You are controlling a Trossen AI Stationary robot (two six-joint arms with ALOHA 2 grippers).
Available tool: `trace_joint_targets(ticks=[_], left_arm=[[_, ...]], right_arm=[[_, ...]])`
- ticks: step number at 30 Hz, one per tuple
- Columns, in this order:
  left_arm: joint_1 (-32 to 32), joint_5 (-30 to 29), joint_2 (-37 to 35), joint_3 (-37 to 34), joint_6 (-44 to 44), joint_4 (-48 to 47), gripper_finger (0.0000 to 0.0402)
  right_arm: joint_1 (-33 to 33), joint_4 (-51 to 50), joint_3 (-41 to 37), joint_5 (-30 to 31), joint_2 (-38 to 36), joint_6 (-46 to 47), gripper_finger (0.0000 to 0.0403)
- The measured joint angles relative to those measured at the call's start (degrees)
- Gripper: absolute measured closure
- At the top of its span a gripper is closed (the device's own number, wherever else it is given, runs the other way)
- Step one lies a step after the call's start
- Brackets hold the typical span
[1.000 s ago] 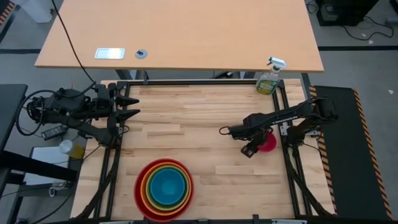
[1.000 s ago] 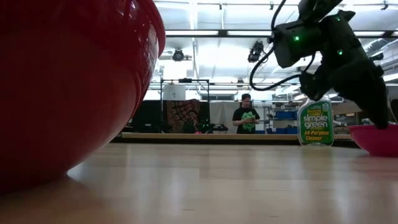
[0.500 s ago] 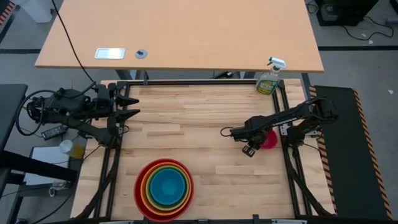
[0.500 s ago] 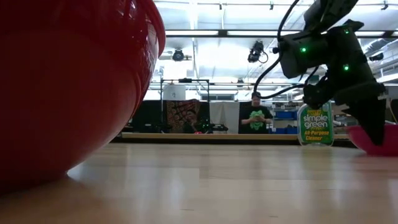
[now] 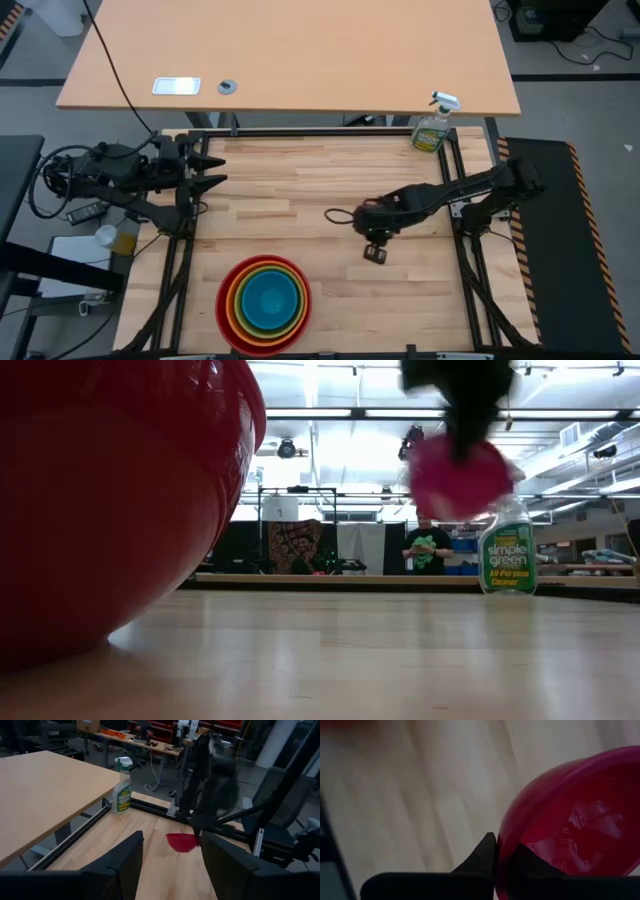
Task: Nest bowls inside each other
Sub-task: Stack the pink bowl on the blue bowl
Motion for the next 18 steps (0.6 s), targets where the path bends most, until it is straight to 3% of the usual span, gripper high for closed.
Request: trace_joint_targets(ticks=[4, 12, 18], left_arm=[[0.0, 0.0, 2.0, 0.0, -0.1, 0.0, 0.0198], [0.0, -3.1, 4.1, 0.0, -3.8, -0.1, 0.0198], [0.0, -3.3, 2.8, 0.0, -8.1, -0.8, 0.0198]], right_arm=[[0.8, -0.3, 12.8, 1.8, 6.6, -4.6, 0.0382], [2.9, -3.1, 44.8, 1.4, 28.9, -20.2, 0.0377], [3.2, -2.2, 60.8, -2.5, 40.3, -28.7, 0.0376]])
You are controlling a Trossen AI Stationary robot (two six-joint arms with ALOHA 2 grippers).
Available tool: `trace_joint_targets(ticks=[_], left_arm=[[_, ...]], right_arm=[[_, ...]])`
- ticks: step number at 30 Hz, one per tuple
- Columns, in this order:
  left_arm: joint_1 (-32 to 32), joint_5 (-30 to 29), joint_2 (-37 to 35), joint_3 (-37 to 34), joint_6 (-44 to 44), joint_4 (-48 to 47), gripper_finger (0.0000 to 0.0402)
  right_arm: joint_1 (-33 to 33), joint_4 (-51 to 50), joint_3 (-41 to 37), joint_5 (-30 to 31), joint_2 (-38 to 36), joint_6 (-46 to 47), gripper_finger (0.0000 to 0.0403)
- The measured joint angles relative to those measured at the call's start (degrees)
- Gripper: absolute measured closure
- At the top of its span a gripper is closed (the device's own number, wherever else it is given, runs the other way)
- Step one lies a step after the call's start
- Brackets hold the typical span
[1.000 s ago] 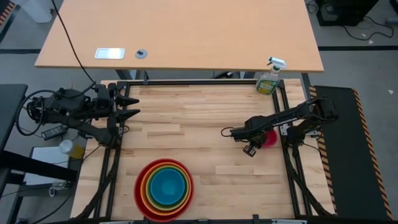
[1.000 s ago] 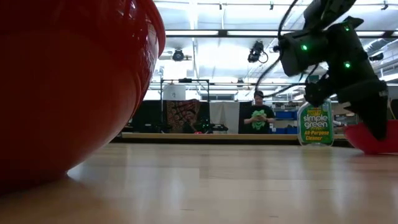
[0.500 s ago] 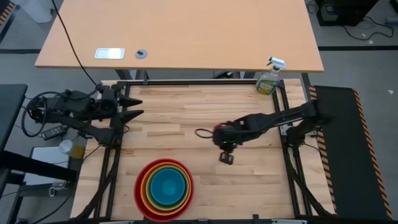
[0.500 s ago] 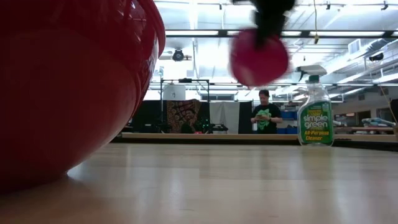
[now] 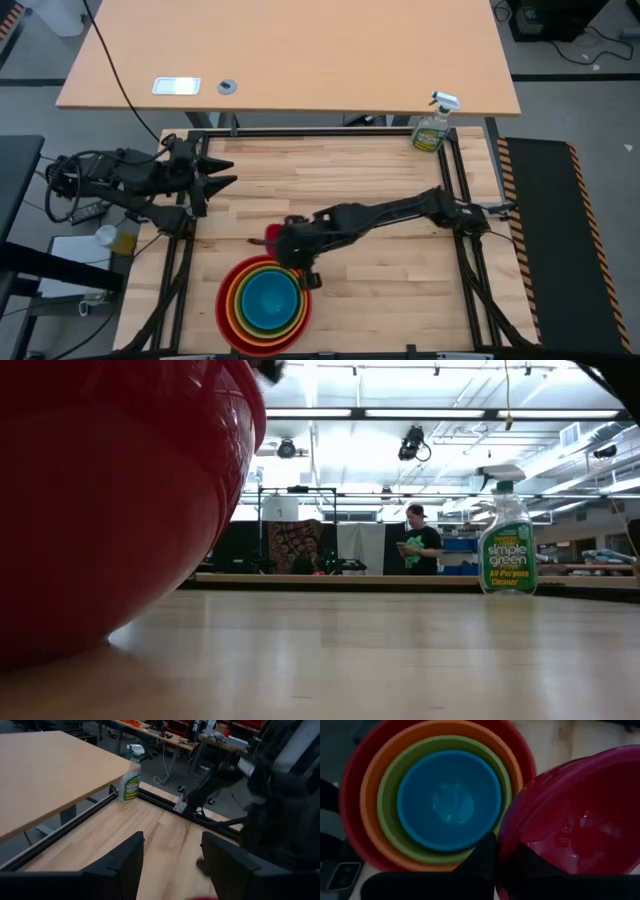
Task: Nest bowls inside each other
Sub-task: Stack the pink bowl on the blue bowl
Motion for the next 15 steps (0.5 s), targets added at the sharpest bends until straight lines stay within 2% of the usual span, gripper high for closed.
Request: trace_joint_targets(ticks=[6, 15], left_arm=[[0.0, 0.0, -1.3, 0.0, -2.7, -2.0, 0.0198], [0.0, 0.1, -1.4, 0.0, -0.6, -2.7, 0.0198]], right_arm=[[2.4, 11.3, -2.4, -7.7, 4.1, -4.7, 0.0376], [8.1, 15.7, -2.5, -3.3, 9.7, -21.0, 0.0375]])
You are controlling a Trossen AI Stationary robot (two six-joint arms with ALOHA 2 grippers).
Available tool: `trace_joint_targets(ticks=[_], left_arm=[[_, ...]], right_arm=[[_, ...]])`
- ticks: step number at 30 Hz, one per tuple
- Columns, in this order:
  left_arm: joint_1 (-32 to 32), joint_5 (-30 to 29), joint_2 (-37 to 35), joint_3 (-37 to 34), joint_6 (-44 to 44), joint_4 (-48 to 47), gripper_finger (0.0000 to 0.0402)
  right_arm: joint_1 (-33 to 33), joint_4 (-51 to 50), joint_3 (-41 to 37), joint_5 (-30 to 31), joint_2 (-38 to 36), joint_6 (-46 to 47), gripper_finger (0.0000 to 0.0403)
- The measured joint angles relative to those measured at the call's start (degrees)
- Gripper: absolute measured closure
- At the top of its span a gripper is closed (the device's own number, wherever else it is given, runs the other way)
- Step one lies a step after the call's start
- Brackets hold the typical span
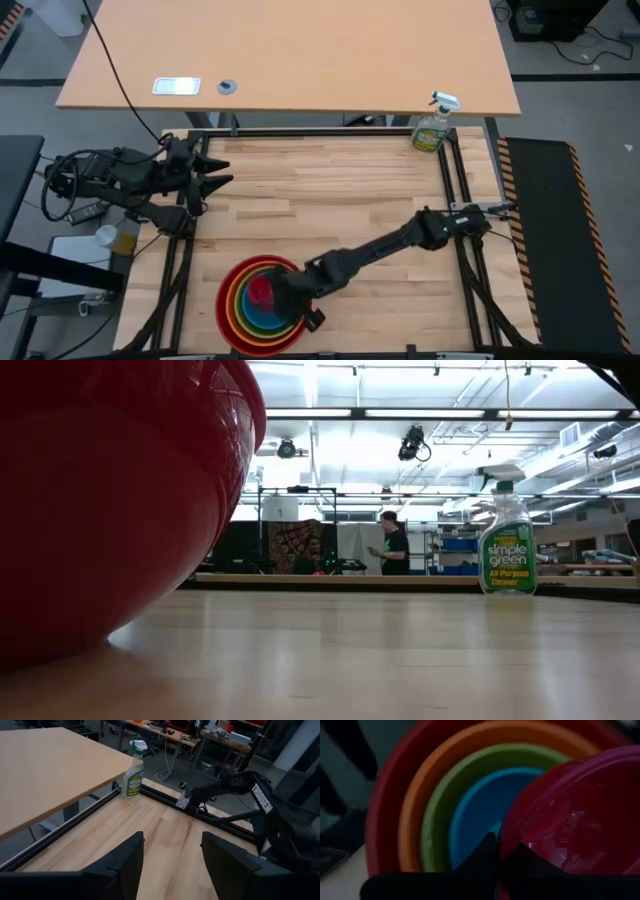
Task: Nest bowls inside each other
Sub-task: Stack the pink bowl on the blue bowl, then return to Home Position
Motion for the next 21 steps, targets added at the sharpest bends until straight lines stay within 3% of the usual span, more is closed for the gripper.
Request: trace_joint_targets(ticks=[8, 15, 21], left_arm=[[-0.1, 2.1, 0.0, 0.0, -0.1, -1.0, 0.0198], [-0.1, 4.7, 0.0, 0.0, -0.6, -1.6, 0.0198], [-0.1, 5.1, -0.2, 0.0, -2.2, -1.8, 0.0198]], right_arm=[[0.8, -2.7, -0.2, 4.4, 2.7, -3.9, 0.0354], [0.8, -4.3, -0.2, 3.8, 3.1, -3.3, 0.0285], [1.1, -6.8, -0.2, 4.6, -1.6, -3.8, 0.0241]])
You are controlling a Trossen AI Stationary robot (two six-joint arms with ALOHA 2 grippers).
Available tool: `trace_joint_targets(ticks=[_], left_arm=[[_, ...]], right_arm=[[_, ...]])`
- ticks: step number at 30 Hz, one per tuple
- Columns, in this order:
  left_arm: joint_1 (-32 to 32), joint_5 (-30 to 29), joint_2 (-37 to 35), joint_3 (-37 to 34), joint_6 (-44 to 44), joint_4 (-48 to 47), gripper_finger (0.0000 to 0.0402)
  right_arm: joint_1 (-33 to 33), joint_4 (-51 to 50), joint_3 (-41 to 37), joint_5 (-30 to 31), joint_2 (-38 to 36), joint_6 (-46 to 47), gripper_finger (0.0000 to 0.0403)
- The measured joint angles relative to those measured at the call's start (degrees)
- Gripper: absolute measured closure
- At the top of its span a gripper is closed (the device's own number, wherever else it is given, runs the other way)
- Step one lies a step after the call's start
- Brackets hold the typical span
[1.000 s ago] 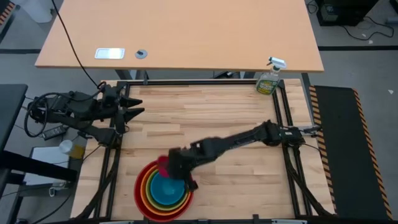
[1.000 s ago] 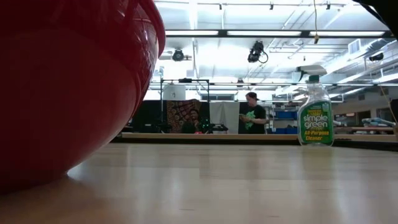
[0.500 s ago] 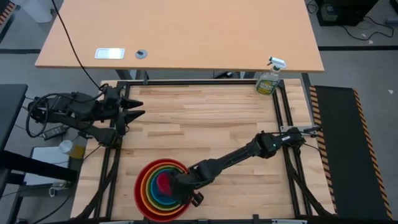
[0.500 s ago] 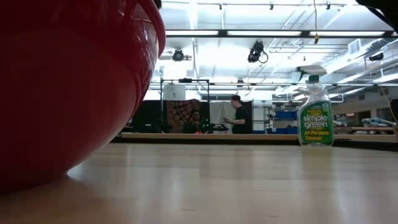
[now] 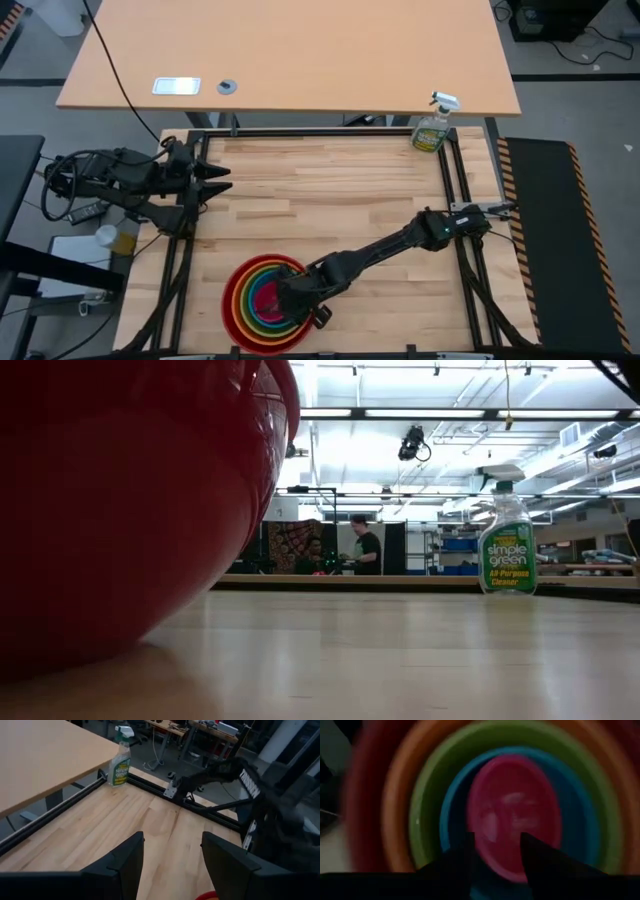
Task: Nest bowls inside each other
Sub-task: Return to Home Position
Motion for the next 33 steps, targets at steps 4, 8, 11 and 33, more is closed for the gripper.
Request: trace_joint_targets(ticks=[4, 8, 11, 33], left_arm=[[0.0, 1.6, 0.0, 0.0, -1.2, -0.7, 0.0198], [0.0, 5.8, 0.0, -0.7, -1.9, -2.1, 0.0198], [0.0, 6.9, -1.5, -2.8, -1.9, -2.4, 0.0198], [0.0, -1.3, -27.0, -37.3, -5.3, 32.2, 0.0254]], right_arm=[[0.1, -4.0, 0.0, 1.4, -5.3, 2.9, 0.0236], [-1.7, -8.1, 0.0, -1.1, -9.6, 18.9, 0.0242], [-3.4, -12.1, 0.0, -1.7, -11.8, 24.7, 0.025], [-15.0, 47.0, -77.0, 7.6, -58.5, 52.0, 0.031]])
